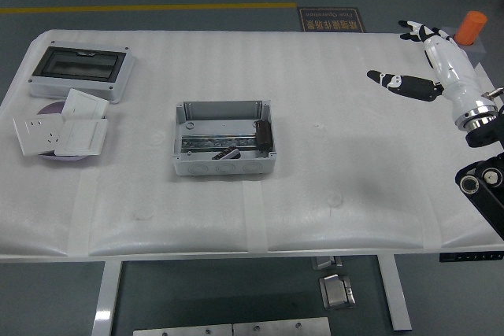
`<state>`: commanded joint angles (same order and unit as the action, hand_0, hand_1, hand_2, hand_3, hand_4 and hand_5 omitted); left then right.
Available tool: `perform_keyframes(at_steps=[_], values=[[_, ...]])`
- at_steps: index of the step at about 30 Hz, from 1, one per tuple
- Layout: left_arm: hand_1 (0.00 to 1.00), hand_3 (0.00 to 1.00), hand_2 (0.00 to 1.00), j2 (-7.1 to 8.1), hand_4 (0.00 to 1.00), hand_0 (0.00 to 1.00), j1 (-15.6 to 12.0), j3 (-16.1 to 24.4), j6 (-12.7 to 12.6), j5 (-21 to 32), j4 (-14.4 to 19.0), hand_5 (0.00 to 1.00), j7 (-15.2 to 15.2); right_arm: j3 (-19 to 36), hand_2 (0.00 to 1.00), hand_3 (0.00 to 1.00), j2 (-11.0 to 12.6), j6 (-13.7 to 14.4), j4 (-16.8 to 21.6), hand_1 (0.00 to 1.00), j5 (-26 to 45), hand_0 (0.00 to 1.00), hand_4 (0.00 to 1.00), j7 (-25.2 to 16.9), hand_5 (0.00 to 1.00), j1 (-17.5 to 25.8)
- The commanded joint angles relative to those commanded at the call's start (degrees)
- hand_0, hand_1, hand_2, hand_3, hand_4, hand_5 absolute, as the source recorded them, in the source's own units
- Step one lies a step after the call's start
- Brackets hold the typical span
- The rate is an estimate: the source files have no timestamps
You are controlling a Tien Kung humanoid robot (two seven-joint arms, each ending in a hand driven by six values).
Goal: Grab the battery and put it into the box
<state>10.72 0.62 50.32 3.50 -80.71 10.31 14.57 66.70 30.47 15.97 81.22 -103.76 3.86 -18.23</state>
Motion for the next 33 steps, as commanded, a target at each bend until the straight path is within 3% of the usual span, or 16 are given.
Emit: perform_keyframes(at_steps=[13,33], values=[[0.639,0.581,0.45,0.61,0.444,0.624,-0.64,-0.26,-0.11,-0.22,0.0,0.418,0.83,3.02,0.773,0.881,0.27,-0.38,0.7,0.805,-0.15,0.964,0.979,-0.08,0.592,1.03],[0.641,0.579,0.466,-0.69,0.443,0.625,-0.7,-0.02,-0.33,0.72,0.0,0.415,1.66,4.71,0.767,0.869,-1.06,0.11,-1.08,0.799,0.48,0.949,0.938,0.74,0.625,0.7]])
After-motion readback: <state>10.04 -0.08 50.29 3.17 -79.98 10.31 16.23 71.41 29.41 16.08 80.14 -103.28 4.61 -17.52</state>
